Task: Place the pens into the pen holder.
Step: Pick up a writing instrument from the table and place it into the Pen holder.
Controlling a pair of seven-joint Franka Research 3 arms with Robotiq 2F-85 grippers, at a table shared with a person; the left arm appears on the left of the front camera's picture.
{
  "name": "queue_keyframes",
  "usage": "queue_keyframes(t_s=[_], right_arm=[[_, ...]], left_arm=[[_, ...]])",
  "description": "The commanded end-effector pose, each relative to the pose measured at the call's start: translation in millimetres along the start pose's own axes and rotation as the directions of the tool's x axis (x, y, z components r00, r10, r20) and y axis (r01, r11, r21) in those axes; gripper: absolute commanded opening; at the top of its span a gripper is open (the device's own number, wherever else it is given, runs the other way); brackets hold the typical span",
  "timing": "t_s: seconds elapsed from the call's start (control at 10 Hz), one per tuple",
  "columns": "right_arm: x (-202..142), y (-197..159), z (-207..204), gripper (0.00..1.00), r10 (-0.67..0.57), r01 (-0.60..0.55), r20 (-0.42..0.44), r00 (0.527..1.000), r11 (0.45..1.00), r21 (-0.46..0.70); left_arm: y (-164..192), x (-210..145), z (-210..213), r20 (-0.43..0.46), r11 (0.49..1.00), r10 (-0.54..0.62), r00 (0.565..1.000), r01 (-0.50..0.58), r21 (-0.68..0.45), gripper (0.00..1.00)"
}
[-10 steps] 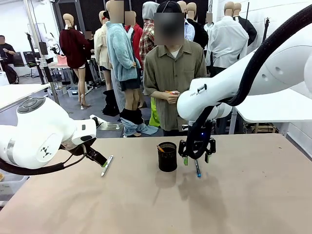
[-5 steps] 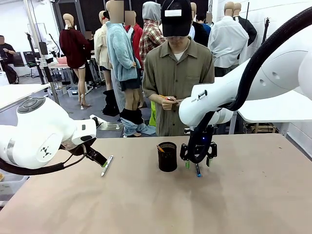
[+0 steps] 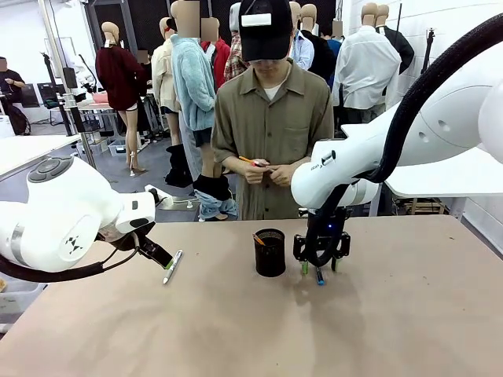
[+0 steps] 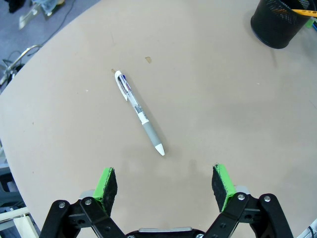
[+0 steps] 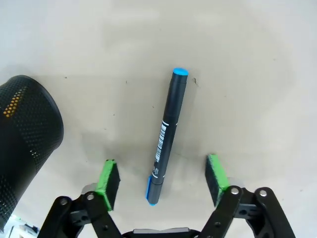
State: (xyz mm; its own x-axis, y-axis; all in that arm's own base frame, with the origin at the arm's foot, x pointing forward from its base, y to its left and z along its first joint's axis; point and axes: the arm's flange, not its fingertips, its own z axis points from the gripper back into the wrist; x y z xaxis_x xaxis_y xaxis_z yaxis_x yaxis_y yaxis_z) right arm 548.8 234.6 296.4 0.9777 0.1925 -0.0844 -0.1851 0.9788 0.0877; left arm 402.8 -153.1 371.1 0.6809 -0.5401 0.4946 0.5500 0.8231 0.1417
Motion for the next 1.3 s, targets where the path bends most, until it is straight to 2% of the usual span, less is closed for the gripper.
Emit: queue_keyframes(t_s=[0.0,0.1,0.2,0.5,0.9,1.1,1.2], right_arm=[[-4,-3,-5,0.33,0.02,-0.021,0.011,1.0,1.0,0.004],[-3,-3,-5,0.13,0.019,-0.019,0.006,1.0,1.0,-0.001],[-3,-3,-6,0.0,0.019,-0.019,0.005,1.0,1.0,-0.003],[-6,1,-3,0.0,0.029,-0.029,-0.002,1.0,0.998,-0.063],[-10,8,11,0.0,0.021,-0.02,0.003,1.0,0.979,-0.202],[-13,8,21,0.0,0.069,-0.062,0.024,0.997,0.977,-0.202],[-17,3,33,0.0,0.116,-0.109,0.045,0.992,0.984,-0.137]], left_arm=[[2,-1,1,0.001,1.0,0.005,1.0,-0.005,0.0,1.0],[2,-1,1,0.001,1.0,0.005,1.0,-0.005,0.0,1.0],[2,-1,1,0.001,1.0,0.005,1.0,-0.005,0.0,1.0],[2,-1,1,0.001,1.0,0.005,1.0,-0.005,0.0,1.0],[2,-1,1,0.001,1.0,0.005,1.0,-0.005,0.0,1.0],[2,-1,1,0.001,1.0,0.005,1.0,-0.005,0.0,1.0],[2,-1,1,0.001,1.0,0.005,1.0,-0.005,0.0,1.0]])
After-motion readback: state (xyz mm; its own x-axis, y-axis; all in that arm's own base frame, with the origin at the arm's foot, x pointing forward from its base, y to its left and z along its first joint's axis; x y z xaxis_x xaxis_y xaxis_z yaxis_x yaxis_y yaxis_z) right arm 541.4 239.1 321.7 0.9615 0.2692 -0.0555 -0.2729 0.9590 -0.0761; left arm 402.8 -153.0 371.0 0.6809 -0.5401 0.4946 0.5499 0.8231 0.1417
